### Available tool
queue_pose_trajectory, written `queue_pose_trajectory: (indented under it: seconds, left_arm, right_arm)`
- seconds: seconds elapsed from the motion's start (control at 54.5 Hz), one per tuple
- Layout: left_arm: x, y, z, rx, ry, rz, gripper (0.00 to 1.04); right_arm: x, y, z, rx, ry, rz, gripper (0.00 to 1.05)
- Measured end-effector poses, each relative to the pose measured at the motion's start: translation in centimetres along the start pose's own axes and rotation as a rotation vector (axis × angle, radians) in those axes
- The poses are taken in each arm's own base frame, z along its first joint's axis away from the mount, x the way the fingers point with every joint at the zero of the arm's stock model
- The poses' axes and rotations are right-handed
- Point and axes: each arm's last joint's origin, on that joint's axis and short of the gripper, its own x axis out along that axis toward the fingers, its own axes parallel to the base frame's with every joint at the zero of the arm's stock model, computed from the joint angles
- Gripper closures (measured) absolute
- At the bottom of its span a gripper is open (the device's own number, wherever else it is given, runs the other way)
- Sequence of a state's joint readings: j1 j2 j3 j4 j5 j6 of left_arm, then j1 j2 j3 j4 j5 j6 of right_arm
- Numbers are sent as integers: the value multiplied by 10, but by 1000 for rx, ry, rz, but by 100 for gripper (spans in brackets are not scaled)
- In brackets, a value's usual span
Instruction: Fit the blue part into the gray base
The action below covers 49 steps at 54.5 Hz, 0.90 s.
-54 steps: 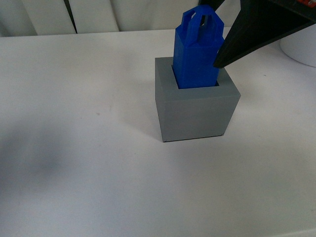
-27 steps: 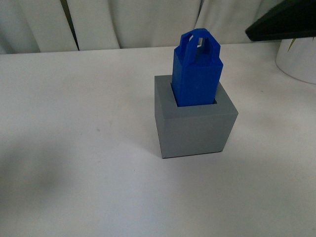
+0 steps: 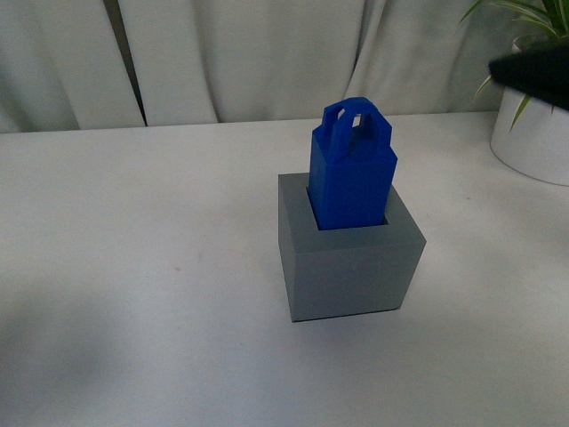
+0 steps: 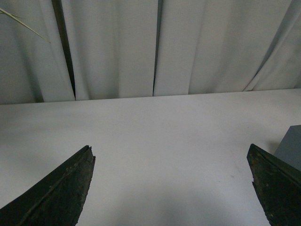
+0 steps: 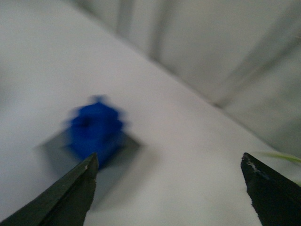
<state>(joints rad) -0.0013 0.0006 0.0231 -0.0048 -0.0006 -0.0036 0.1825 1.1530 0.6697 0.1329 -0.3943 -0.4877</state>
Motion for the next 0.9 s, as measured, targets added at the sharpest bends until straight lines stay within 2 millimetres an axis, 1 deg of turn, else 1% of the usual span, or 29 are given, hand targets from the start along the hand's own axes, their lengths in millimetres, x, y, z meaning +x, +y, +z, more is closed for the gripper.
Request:
queue_pose_trajectory:
  seconds: [0.018,0.037,0.055,0.092,0.11,0.147,0.184,0.275,0.386,0.441,0.569,0.624,0.698,0.9]
  left_arm:
    - [0,0,0,0,0,0,6]
    - [0,0,0,0,0,-2,6]
    - [0,0,0,0,0,-2,6]
    - [0,0,0,0,0,0,6]
    - [0,0,0,0,0,2,6]
    - [0,0,0,0,0,2,6]
    - [0,0,0,0,0,2,6]
    - [0,0,0,0,0,-1,6]
    - [0,0,0,0,0,0,6]
    - [0,0,0,0,0,0,6]
    - [0,0,0,0,0,-1,6]
    - [0,0,0,0,0,-1,6]
    - [0,0,0,0,0,1,6]
    - [0,0,0,0,0,0,6]
  right_arm:
    - [-2,2,-6,50,-15,-164,22]
    - [-4,4,-10,93,-33,-257,26]
    - [-5,4,-12,116,-43,-303,28]
    - [-13,5,-20,207,-84,-469,35]
    - [-15,5,-22,229,-95,-506,37]
    - [-23,6,-28,294,-137,-609,44]
    - [-32,7,-34,342,-174,-653,53]
    - [-44,18,-51,400,-189,-642,76]
    - [-52,25,-64,414,-188,-640,96]
    - [-56,28,-67,413,-195,-636,104]
    - [-64,33,-75,417,-196,-641,103]
    - [-68,33,-81,418,-197,-621,103]
    - [-76,35,-88,422,-194,-645,103]
    - [-83,44,-94,422,-194,-643,103]
